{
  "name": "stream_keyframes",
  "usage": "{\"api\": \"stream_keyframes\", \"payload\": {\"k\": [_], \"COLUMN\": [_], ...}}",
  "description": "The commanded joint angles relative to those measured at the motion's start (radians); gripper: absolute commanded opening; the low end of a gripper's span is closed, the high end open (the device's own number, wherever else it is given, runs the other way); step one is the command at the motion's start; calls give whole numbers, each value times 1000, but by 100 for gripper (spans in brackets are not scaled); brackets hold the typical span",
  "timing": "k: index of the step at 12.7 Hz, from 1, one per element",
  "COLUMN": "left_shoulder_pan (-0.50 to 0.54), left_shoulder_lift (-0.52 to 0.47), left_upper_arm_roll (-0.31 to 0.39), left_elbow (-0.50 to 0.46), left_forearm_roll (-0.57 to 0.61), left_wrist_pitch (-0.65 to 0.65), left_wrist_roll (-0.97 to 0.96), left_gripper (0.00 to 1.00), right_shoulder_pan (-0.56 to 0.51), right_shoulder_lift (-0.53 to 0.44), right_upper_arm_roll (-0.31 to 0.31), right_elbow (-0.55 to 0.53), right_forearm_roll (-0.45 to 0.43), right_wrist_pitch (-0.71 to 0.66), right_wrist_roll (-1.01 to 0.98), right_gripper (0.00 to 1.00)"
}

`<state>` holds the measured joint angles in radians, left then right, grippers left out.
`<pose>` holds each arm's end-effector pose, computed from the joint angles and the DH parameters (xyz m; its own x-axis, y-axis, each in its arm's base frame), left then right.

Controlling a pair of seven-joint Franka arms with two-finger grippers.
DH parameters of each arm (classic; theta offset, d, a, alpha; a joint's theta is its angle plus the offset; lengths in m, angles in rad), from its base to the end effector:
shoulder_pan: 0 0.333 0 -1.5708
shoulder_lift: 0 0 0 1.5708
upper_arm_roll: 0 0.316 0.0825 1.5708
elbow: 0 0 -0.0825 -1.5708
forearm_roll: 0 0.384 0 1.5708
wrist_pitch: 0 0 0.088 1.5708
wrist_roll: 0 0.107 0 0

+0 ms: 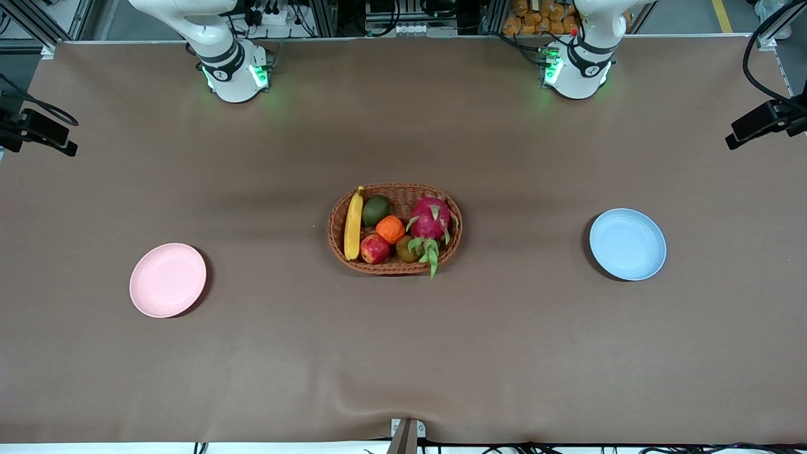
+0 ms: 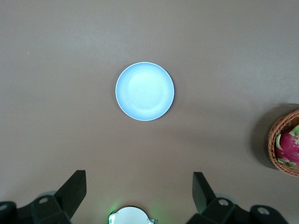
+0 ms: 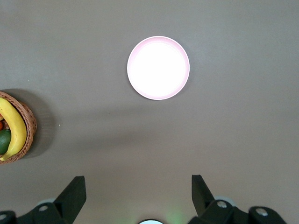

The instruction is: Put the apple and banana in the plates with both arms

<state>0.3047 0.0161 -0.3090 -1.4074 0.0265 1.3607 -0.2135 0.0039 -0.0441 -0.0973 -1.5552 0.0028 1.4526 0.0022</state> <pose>0.5362 0.0026 0.6737 0.9755 0.2128 -0.0560 0.2111 -0.9769 -0.0340 0.5261 -0.0503 0.6455 0.9938 -0.0946 -0.0587 -0.0952 -0.9954 -0.0070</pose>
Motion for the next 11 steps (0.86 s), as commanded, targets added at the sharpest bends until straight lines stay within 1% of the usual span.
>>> {"api": "stream_keyframes", "payload": {"k": [1, 6, 11], "left_shoulder_pan": [4, 2, 5], "left_shoulder_lift": [2, 5, 4], "left_upper_arm_roll": [-2, -2, -2], "left_elbow": [16, 15, 16], "left_forearm_roll": [7, 6, 6], "left_wrist_pitch": [-18, -18, -18], "left_wrist_roll": [14, 13, 14], "left_gripper": [100, 100, 100], "right_shoulder_pan": [8, 4, 4], "right_shoulder_lift": [0, 0, 3], "right_upper_arm_roll": [2, 2, 2], "right_elbow": [35, 37, 37], "right_forearm_roll": [-23, -32, -18], "right_wrist_pitch": [-8, 9, 9], "right_wrist_roll": [-1, -1, 1], "right_gripper": [100, 100, 100]}}
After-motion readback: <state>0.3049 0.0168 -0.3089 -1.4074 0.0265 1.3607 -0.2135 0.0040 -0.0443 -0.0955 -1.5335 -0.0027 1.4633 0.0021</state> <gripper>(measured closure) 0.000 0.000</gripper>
